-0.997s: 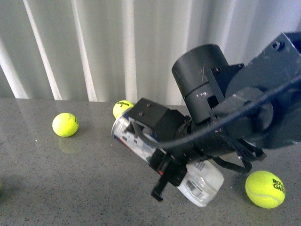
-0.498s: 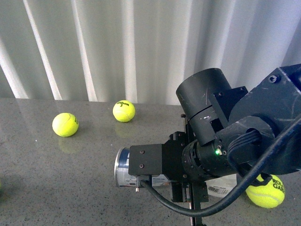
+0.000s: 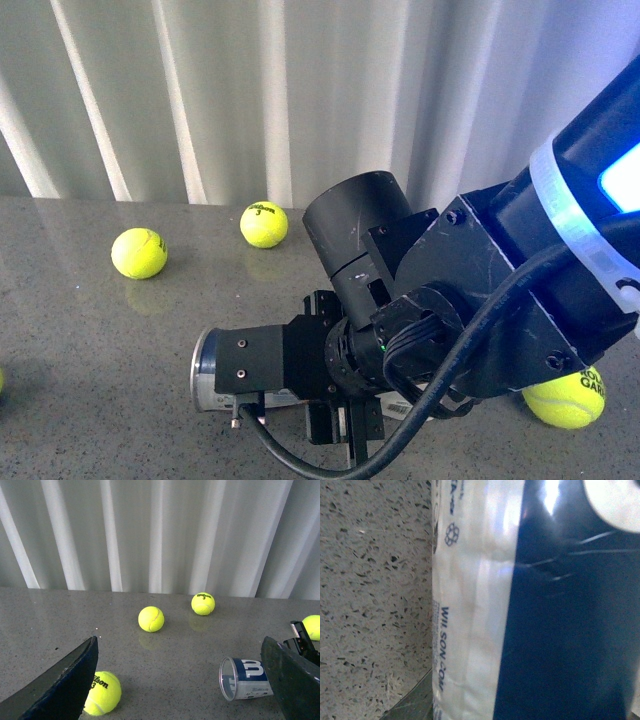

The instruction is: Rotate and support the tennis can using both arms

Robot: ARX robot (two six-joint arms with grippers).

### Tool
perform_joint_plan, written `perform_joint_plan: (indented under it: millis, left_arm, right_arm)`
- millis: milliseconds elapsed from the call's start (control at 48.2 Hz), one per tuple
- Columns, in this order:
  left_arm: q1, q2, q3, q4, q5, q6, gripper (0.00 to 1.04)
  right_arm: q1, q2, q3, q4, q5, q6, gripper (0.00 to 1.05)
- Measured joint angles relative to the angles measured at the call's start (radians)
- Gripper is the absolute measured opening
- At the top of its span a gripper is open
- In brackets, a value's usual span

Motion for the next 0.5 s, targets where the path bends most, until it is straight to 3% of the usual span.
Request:
perform_joint_plan:
  millis: [62,228,394,498]
  left_arm:
    - [0.000,0.000,0.000,0.000,0.000,0.000,0.98]
    - [0.000,0.000,0.000,0.000,0.000,0.000,0.98]
    - [0.000,0.000,0.000,0.000,0.000,0.000,0.98]
    - [0.000,0.000,0.000,0.000,0.000,0.000,0.98]
  right_arm:
    - [0.005,0.000,0.000,0.000,0.000,0.003,0.46]
    - [0.011,0.006,0.000,0.000,0.002,0.011,0.66]
    - [0.003,0.005,-0.003,-0.011,0.006,0.023,0.97]
    - [0.000,0.000,-0.004,-0.019,0.004,0.032,0.97]
